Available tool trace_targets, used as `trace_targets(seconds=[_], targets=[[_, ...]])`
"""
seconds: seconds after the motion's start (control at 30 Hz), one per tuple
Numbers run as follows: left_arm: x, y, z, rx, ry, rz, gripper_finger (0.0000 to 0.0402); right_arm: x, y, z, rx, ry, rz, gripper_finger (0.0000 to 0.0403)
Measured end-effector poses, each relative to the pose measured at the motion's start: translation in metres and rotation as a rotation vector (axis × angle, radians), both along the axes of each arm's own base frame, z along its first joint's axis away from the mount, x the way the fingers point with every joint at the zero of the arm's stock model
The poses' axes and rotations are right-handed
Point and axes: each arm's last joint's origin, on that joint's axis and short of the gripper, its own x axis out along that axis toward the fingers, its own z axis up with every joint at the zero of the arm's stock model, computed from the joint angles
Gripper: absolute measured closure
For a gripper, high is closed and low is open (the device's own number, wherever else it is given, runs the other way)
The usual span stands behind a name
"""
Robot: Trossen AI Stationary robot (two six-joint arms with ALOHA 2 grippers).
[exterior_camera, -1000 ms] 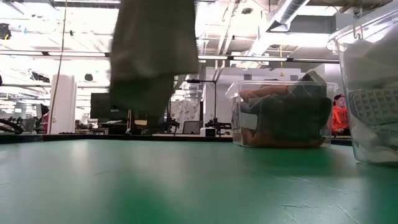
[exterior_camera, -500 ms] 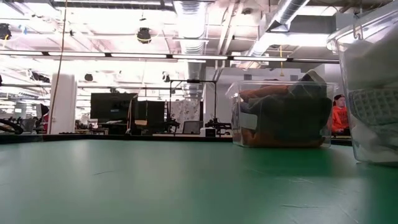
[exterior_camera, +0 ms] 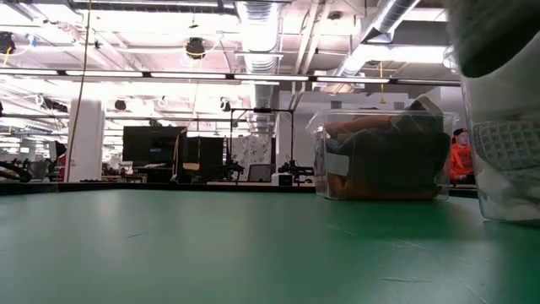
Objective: Sort towels by color in basket
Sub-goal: Put the light gray towel into the bottom transparent bin
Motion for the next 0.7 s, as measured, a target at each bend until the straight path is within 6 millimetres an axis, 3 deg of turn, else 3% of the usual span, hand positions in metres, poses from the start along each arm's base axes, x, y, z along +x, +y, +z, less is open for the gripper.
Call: trace_targets(seconds=[0.23,0.5,0.6,0.7], targets=[[0.0,0.0,0.0,-0.001,0.0,0.004,0.0166,-0.028,-0.009,-0.002,0.229,0.337,-0.092,0.0383],[0.0,0.0,0.0,-0.001,0.001,0.016,0.0166,-0.046,-0.028,0.018,0.385,0.297,-0.171,0.0383],[0.0,0.0,-0.001,-0.004,0.015,0.016,0.0166,-0.041,-0.029,0.018,0.349,0.248,-0.208,0.0383],[0.0,0.0,-0.004,-0.003,0.042,0.016,0.0166,-0.024,-0.018,0.009,0.255,0.254,-0.204,0.0383]])
